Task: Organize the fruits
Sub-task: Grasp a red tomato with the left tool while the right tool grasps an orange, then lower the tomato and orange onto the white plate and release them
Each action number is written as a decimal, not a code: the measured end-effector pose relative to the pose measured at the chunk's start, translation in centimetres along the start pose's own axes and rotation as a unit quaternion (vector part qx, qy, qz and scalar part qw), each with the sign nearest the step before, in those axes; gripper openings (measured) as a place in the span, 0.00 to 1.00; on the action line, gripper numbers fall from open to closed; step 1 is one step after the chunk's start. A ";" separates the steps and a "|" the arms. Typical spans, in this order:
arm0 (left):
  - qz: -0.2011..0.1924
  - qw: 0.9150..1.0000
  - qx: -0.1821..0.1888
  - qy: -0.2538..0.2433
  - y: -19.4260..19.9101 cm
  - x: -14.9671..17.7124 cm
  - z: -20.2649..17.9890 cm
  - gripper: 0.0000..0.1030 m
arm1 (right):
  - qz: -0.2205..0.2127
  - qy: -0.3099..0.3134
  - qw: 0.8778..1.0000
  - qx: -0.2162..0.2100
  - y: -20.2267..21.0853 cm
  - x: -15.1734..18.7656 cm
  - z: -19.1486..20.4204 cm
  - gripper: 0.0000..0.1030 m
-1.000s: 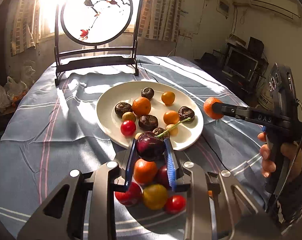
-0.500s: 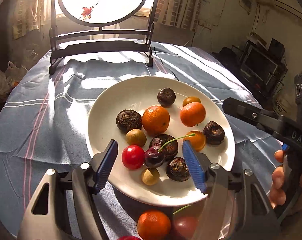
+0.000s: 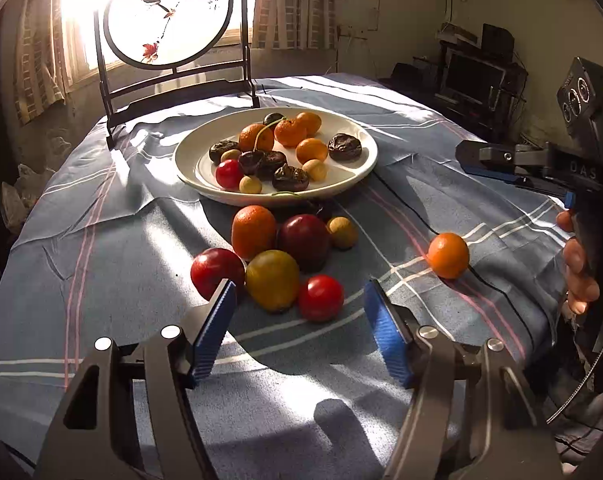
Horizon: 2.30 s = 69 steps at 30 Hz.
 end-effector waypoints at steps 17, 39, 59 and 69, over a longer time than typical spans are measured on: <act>0.058 0.998 -0.008 0.030 -4.9 0.3 -2.1 0.40 | 0.022 -0.012 1.000 0.004 0.8 3.5 -1.3 0.45; -0.030 0.997 0.025 0.061 0.7 -0.8 0.4 0.28 | 0.050 0.022 0.998 0.024 -2.4 2.1 0.8 0.37; 0.018 0.995 0.003 0.100 -10.6 -13.5 6.5 0.38 | 0.014 -0.026 1.000 0.007 -13.2 -11.1 -1.5 0.46; -0.010 0.998 -0.011 0.058 -2.6 -6.7 6.4 0.62 | 0.020 0.018 0.999 -0.018 -6.7 -4.1 1.7 0.46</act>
Point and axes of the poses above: each gripper's, at about its wrist camera, not at the fingertips, and y roughly against the way its jaws point, z to its left, x to its underside, the point moved 4 cm from there along -y, roughly the way its jaws point, and after that the axes turned 3 degrees about -x, right-handed, at the moved point
